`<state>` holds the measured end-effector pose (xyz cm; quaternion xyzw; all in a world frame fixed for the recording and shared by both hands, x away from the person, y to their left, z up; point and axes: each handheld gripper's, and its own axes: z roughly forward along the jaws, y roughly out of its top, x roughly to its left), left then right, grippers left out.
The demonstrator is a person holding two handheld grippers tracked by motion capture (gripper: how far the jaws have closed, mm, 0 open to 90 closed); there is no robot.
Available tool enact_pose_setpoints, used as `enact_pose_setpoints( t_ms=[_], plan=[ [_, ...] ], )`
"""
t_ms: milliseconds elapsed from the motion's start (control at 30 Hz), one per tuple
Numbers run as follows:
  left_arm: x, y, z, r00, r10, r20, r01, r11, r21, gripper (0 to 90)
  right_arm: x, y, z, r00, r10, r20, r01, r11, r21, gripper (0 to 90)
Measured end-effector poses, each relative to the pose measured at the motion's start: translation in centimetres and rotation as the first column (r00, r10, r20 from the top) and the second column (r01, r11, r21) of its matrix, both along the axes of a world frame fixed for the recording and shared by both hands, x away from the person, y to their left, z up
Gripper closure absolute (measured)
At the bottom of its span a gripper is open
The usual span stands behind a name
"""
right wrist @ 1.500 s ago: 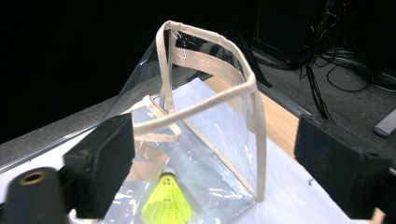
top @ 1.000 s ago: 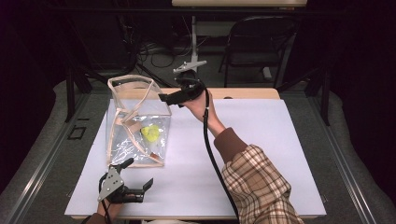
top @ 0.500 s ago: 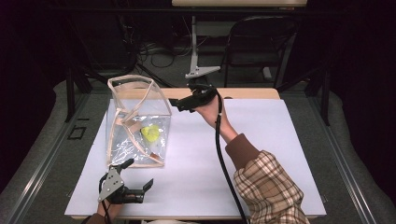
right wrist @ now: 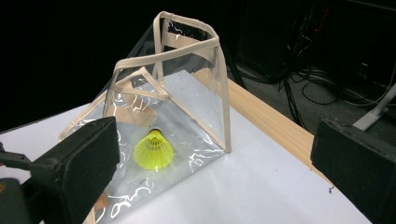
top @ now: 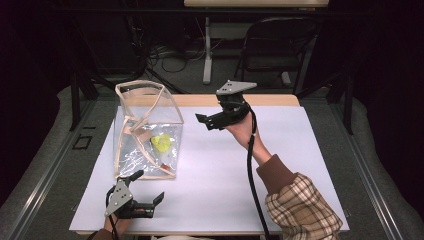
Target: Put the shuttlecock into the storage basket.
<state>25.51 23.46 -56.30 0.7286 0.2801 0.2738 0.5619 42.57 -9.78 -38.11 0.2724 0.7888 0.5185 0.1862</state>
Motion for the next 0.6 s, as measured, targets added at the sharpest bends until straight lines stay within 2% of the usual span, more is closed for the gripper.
enact_pose_setpoints(
  t_ms=[600],
  plan=[
    [0.0,0.0,0.0,1.0,0.003,-0.001,-0.003,1.0,0.002,0.1,-3.7,-4.7,-1.6,0.9992,-0.032,0.022,0.032,0.999,0.008,0.9]
  ],
)
